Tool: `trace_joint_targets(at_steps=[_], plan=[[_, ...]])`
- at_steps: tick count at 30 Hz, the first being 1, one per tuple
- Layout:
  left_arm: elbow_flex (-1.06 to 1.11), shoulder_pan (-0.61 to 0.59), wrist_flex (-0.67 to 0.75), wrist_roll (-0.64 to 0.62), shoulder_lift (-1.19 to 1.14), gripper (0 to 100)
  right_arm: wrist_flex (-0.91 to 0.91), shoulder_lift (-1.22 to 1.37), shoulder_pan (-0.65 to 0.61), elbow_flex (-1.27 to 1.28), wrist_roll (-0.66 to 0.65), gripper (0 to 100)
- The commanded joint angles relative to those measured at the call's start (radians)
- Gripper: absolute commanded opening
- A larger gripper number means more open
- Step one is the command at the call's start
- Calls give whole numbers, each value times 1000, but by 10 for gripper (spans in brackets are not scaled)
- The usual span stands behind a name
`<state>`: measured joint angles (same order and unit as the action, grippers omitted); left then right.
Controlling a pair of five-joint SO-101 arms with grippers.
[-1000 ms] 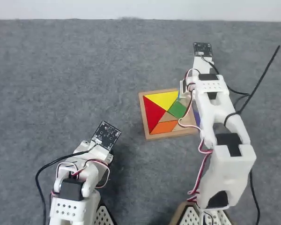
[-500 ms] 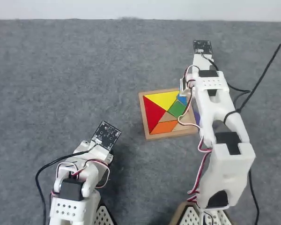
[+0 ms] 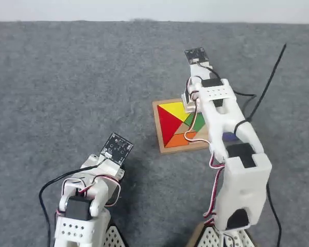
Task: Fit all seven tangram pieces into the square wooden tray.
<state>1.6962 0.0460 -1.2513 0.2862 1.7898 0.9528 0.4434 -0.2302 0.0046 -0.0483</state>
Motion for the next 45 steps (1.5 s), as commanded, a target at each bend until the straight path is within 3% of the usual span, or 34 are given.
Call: trace_joint_targets(at_steps=[1,10,17,21,27,35,45], plan=[[-13,-8,-5,11,12,98,54,-25,10,-43,-17,147],[-13,-8,-5,11,12,98,15,-170,-12,-41,-37,148],[-13,-8,-5,11,12,98,-8,-255,56,97,-38,124],[-13,-8,-5,11,12,98,-8,-219,44,150,-44,69],[-13,-8,-5,11,12,98,1,-73,-28,112,-101,66],[-13,-8,-5,11,12,98,77,10,-27,-51,-103,65],[-13,-8,-5,11,12,98,87,-335,25,97,-98,67]])
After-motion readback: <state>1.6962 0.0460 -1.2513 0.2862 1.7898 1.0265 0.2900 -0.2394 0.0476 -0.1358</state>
